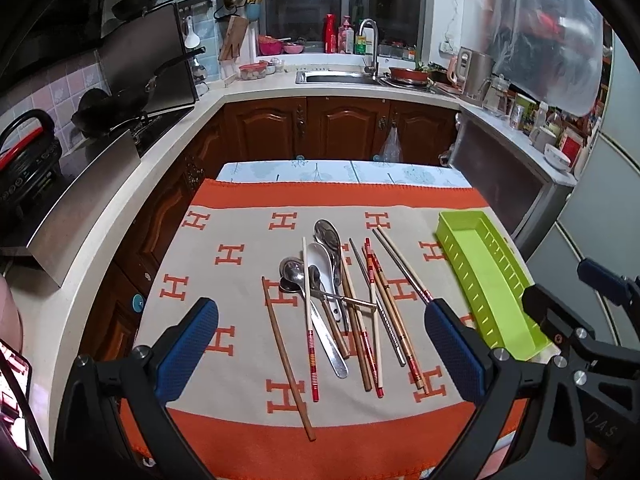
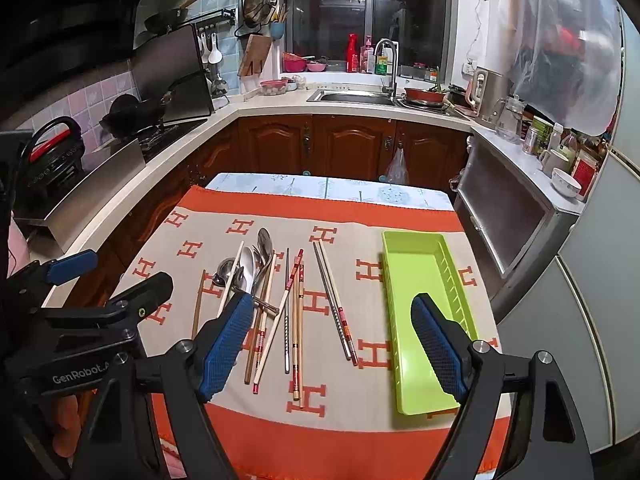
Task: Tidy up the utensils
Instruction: 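Move both grippers toward the pile of chopsticks and spoons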
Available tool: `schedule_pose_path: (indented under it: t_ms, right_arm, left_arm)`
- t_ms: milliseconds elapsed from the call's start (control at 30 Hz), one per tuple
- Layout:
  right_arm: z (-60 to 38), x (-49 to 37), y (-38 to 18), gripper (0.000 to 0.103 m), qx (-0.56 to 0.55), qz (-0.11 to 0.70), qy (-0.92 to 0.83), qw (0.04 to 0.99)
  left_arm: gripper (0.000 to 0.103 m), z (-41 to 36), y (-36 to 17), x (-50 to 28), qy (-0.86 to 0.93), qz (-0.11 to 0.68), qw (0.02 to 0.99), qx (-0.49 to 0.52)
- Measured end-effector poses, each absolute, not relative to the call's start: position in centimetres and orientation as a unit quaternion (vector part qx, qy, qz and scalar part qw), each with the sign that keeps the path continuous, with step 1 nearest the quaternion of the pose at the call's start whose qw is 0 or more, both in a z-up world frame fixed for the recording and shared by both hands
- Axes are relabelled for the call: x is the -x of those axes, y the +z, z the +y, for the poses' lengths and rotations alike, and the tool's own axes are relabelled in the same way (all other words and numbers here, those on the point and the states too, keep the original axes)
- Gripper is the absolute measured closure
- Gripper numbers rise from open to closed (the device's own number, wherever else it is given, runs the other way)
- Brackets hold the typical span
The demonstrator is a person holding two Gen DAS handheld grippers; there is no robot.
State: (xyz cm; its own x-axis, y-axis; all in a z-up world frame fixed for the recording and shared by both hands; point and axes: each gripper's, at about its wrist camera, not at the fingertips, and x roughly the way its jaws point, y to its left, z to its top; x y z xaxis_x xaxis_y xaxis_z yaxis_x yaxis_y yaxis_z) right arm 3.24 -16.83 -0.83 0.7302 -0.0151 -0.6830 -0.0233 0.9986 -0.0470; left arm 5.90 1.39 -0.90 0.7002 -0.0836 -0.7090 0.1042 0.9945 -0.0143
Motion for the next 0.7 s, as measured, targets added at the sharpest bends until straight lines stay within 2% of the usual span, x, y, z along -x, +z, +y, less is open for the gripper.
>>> schedule_pose_path:
  t_ms: [700]
  right_arm:
    - [-16.1,-6.0,0.2,0.023,0.018,0.383,0.053,0.922]
  left_arm:
    - [0.001,2.9,0.0,-7.2,-0.049,0.391,0.918,-0.033]
